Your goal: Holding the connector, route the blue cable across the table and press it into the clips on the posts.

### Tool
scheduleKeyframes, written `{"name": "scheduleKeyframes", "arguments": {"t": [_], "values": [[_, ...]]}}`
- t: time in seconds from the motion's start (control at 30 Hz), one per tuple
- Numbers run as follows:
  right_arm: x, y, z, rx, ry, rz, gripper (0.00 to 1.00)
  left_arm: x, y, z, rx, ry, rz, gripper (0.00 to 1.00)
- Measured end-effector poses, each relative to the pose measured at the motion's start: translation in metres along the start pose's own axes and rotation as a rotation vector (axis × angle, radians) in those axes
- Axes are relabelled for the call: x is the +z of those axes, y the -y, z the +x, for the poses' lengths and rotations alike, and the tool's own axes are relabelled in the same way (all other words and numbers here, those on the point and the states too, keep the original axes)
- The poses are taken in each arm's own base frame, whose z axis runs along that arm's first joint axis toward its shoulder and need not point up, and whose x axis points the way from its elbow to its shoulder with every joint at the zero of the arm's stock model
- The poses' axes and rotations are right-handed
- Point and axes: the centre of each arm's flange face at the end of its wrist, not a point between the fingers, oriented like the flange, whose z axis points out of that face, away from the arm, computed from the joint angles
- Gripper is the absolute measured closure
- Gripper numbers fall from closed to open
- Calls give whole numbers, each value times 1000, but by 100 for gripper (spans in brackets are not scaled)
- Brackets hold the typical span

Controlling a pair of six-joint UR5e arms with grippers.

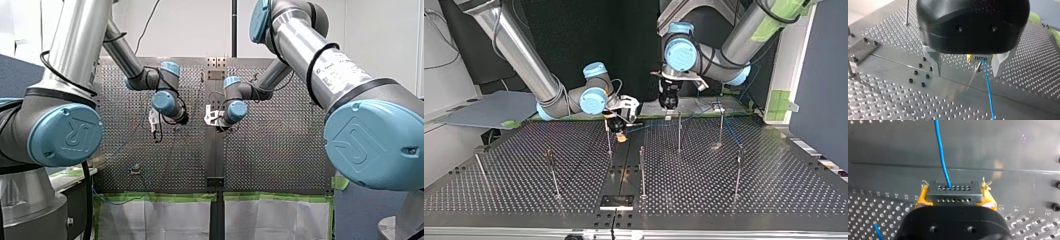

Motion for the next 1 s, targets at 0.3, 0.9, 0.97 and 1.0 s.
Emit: {"name": "scheduleKeyframes", "arguments": {"t": [0.3,0.9,0.97,1.0], "values": [[0,0,0,0,-1,1,100,36,10,10,1,3,-10,0],[1,-2,0,1,-1,0,100,80,2,41,-23,-5,-59,0],[1,-2,0,1,-1,0,100,85,3,38,-35,19,-66,0],[1,-2,0,1,-1,0,100,88,4,35,-46,37,-69,0]]}}
